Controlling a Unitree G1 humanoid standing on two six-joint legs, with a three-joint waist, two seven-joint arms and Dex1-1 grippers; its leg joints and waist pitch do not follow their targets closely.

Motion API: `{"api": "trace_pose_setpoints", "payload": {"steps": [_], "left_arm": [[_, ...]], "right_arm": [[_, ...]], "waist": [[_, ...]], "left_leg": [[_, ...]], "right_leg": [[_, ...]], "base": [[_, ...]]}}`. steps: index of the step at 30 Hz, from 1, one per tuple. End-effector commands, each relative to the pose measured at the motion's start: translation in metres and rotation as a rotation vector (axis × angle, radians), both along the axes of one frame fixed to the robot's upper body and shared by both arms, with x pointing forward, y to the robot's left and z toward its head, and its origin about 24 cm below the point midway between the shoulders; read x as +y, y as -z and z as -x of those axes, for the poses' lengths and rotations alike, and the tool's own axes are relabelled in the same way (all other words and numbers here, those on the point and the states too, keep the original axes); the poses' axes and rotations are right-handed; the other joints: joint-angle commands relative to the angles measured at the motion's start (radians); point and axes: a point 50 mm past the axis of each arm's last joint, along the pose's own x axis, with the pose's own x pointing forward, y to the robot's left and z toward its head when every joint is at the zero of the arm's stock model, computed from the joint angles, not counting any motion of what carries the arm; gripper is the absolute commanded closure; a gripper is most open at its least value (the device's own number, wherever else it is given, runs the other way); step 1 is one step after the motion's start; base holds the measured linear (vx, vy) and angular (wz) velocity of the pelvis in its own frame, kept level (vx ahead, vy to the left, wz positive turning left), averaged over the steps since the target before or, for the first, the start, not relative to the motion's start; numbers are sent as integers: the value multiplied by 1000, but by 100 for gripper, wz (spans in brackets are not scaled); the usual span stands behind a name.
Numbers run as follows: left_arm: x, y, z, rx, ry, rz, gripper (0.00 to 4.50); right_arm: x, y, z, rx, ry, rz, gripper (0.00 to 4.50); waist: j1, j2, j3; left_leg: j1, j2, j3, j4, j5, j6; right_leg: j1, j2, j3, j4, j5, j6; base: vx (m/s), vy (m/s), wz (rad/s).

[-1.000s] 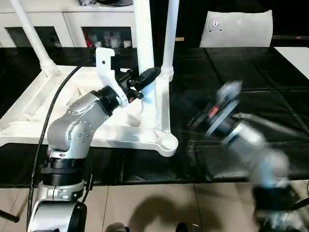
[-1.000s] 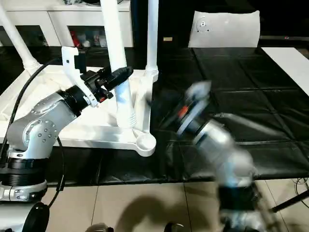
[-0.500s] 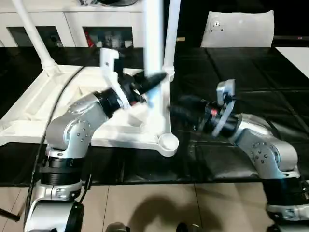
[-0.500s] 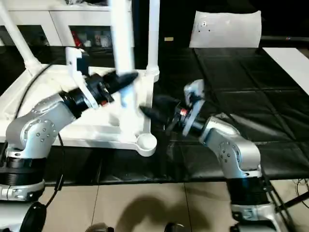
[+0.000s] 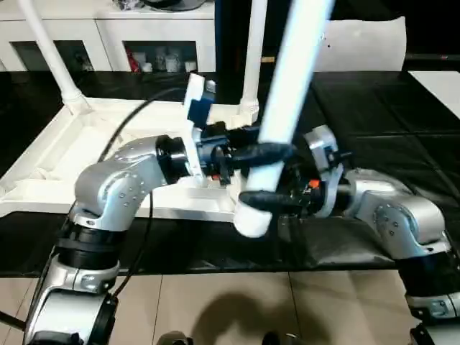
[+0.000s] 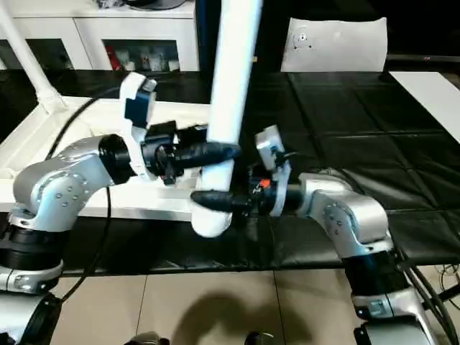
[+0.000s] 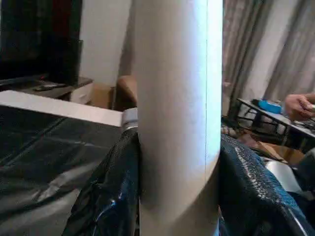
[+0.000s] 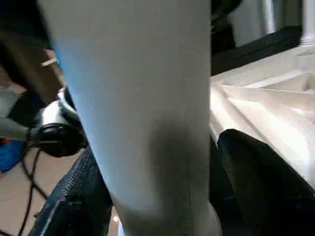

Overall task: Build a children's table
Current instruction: Pick table leg

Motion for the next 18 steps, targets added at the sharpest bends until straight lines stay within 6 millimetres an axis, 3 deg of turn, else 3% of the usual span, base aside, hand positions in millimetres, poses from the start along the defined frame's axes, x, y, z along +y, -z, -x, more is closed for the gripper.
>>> {"api": "trace_pose_setpoints", "payload": {"steps": [1,4,12,18], "left_arm": [[-3,-7,1,-32,34,9,263],[-2,-7,1,-35,45,8,263],[0,-6,-2,-40,35,0,263],[2,-3,-7,-54,-36,-33,263]], "right_arm": [[0,-2,0,8,-25,4,150],[0,-3,1,16,-44,0,159],[0,-2,2,25,-69,5,236],[1,-1,1,21,-62,5,248]], "waist": [[0,-8,-87],[0,-9,-90],[1,-10,-90],[0,-9,-91]], "left_leg": [[-2,-8,20,-65,-139,55],[-3,-8,19,-64,-132,54],[-3,-7,19,-64,-131,52],[-4,-6,19,-64,-124,53]], "right_leg": [[73,-41,38,-78,-493,-43],[74,-40,37,-77,-489,-37],[73,-40,37,-76,-485,-42],[72,-40,36,-76,-476,-40]], "base": [[0,0,0],[0,0,0],[0,0,0],[0,0,0]]}}
